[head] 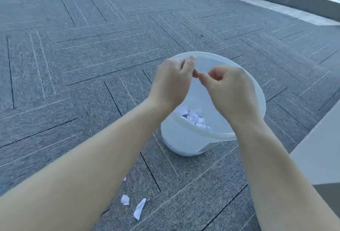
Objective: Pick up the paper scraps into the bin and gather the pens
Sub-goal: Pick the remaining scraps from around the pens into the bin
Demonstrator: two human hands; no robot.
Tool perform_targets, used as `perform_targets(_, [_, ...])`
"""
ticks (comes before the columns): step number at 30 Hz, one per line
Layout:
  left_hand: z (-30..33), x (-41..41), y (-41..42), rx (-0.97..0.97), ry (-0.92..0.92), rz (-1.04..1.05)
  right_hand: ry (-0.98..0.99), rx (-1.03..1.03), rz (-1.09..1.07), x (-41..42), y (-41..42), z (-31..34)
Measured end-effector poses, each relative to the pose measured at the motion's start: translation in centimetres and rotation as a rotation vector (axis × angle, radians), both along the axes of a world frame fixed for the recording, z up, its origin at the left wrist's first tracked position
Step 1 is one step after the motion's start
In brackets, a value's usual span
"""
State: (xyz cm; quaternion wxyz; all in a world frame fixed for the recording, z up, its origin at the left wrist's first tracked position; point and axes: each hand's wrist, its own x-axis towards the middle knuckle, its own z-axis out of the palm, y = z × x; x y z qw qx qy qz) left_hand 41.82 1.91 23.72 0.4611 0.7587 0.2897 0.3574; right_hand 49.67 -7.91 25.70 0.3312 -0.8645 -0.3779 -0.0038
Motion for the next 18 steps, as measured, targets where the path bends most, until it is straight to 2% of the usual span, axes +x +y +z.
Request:
perform_targets(2, [-0.7,-3.5,0.3,0.131,-0.182,0.062,-0.024,0.118,0.062,-2.7,0.6,0.9])
perform_targets(3, [-1.5,-5.4,0.6,0.188,-0.215,0.106,-0.014,0.175,0.116,-4.2,0.9,1.1])
perform_targets(5, [-4.0,-9.2,1.0,0.224,-0.169,0.195,0.047,0.241,0.256,-7.5,1.6,0.3])
perform_targets(6, [-5.9,-11.1,1.2,0.222,-0.073,0.216,0.096,0.218,0.341,-9.2,1.7,-0.8])
perform_targets(8, [-10.7,-14.9,0.9,0.186,0.327,0.129,0.205,0.042,0.5,-12.0,1.5,-4.7])
perform_targets(10, [-15.5,-18.3,-0.1,0.117,0.804,-0.071,0.222,-0.309,0.619,-13.7,0.5,-10.0])
perform_targets(11, [-17.4,-19.8,-0.8,0.084,0.965,-0.157,0.188,-0.508,0.677,-14.2,-0.4,-12.7])
perform_targets(12, [-18.8,-20.9,-1.4,0.067,1.058,-0.226,0.155,-0.677,0.724,-14.5,-1.3,-15.1])
perform_targets(14, [-20.5,-22.0,-2.2,0.088,1.112,-0.313,0.108,-0.861,0.776,-14.7,-3.3,-18.5])
perform_targets(18, [-21.7,-22.2,-2.3,0.159,1.077,-0.339,0.097,-0.906,0.822,-15.2,-5.3,-21.7])
